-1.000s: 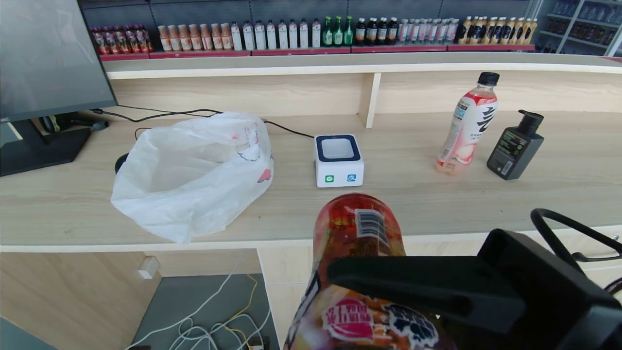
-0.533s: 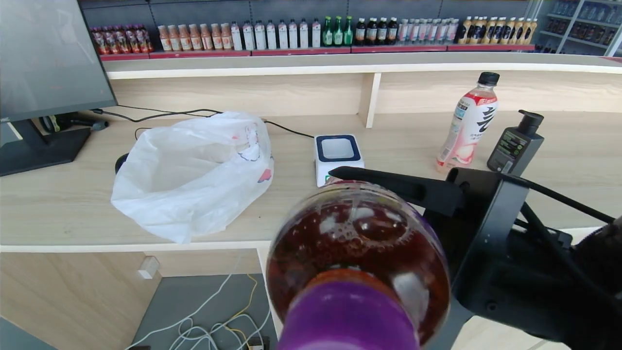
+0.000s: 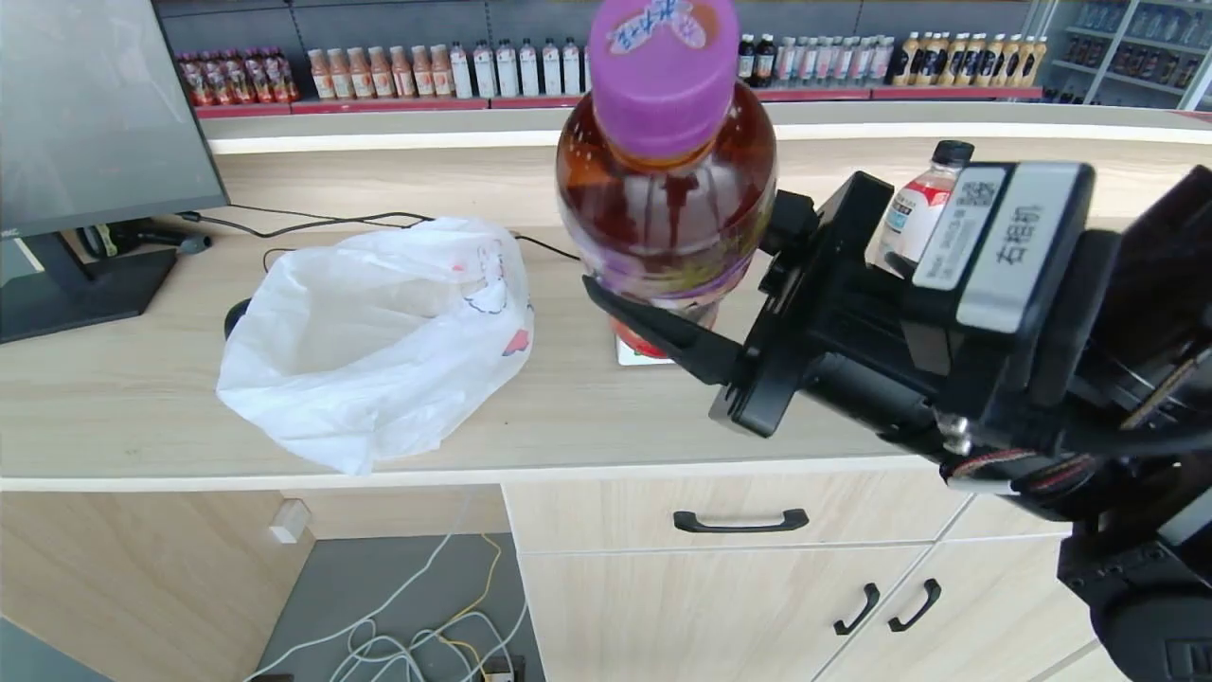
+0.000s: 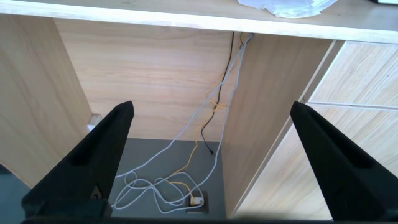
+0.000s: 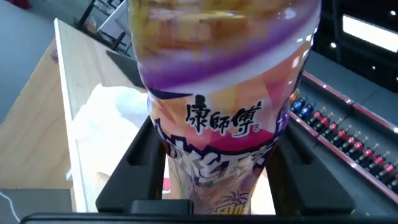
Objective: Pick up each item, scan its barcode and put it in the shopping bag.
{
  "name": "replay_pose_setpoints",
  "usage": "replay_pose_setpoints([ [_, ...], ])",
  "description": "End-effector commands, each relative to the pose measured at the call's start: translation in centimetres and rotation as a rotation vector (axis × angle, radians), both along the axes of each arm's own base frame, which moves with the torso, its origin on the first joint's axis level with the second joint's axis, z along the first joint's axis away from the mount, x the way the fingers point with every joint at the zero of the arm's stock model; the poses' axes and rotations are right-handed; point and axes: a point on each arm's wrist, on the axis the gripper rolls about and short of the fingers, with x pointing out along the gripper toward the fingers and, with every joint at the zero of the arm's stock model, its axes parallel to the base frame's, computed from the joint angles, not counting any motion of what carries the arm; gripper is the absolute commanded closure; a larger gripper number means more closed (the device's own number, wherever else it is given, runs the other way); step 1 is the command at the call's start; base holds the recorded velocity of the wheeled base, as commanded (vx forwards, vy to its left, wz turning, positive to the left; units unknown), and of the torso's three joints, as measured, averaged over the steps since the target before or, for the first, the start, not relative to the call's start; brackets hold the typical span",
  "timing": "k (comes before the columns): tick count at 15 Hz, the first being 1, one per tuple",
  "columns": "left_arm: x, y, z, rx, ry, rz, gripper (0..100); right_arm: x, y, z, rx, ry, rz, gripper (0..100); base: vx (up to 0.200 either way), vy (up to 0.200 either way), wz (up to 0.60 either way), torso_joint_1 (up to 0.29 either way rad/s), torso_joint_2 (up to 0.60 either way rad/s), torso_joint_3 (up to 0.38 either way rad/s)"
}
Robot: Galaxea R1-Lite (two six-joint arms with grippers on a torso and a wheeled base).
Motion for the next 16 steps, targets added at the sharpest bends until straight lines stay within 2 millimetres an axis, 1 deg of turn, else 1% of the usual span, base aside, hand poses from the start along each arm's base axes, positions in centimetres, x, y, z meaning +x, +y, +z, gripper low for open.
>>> replay_pose_setpoints([
  [1, 0.0, 0.0, 0.0, 0.000, 0.000, -0.001, 0, 2.8, 0.5, -0.8, 0.102, 0.120, -0.055, 100, 0.000, 0.000, 0.00, 0.000, 0.00, 0.000],
  [4, 0.0, 0.0, 0.0, 0.000, 0.000, 0.000, 0, 4.7, 1.6, -1.1, 0.402, 0.327, -0.123, 100, 0.000, 0.000, 0.00, 0.000, 0.00, 0.000],
  [5, 0.0, 0.0, 0.0, 0.000, 0.000, -0.001, 0, 5.0, 1.8, -0.9, 0.459, 0.361, -0.136, 100, 0.000, 0.000, 0.00, 0.000, 0.00, 0.000],
  [7, 0.0, 0.0, 0.0, 0.000, 0.000, 0.000, 0, 6.0, 2.3, -0.2, 0.543, 0.400, -0.130, 100, 0.000, 0.000, 0.00, 0.000, 0.00, 0.000],
  [8, 0.0, 0.0, 0.0, 0.000, 0.000, 0.000, 0, 6.5, 2.7, -0.1, 0.558, 0.415, -0.113, 100, 0.000, 0.000, 0.00, 0.000, 0.00, 0.000],
  [10, 0.0, 0.0, 0.0, 0.000, 0.000, 0.000, 0, 7.0, 3.2, 0.8, 0.600, 0.464, -0.075, 100, 0.000, 0.000, 0.00, 0.000, 0.00, 0.000],
  [12, 0.0, 0.0, 0.0, 0.000, 0.000, 0.000, 0, 7.5, 3.1, 1.2, 0.660, 0.542, -0.072, 100, 0.000, 0.000, 0.00, 0.000, 0.00, 0.000],
  [13, 0.0, 0.0, 0.0, 0.000, 0.000, -0.001, 0, 8.0, 2.8, 1.1, 0.681, 0.572, -0.094, 100, 0.000, 0.000, 0.00, 0.000, 0.00, 0.000],
  [14, 0.0, 0.0, 0.0, 0.000, 0.000, 0.000, 0, 9.2, 1.9, 0.8, 0.695, 0.589, -0.151, 100, 0.000, 0.000, 0.00, 0.000, 0.00, 0.000],
  [15, 0.0, 0.0, 0.0, 0.000, 0.000, 0.000, 0, 10.1, 1.4, 0.5, 0.701, 0.599, -0.176, 100, 0.000, 0.000, 0.00, 0.000, 0.00, 0.000],
  [16, 0.0, 0.0, 0.0, 0.000, 0.000, 0.000, 0, 10.9, 1.4, 0.7, 0.735, 0.624, -0.171, 100, 0.000, 0.000, 0.00, 0.000, 0.00, 0.000],
])
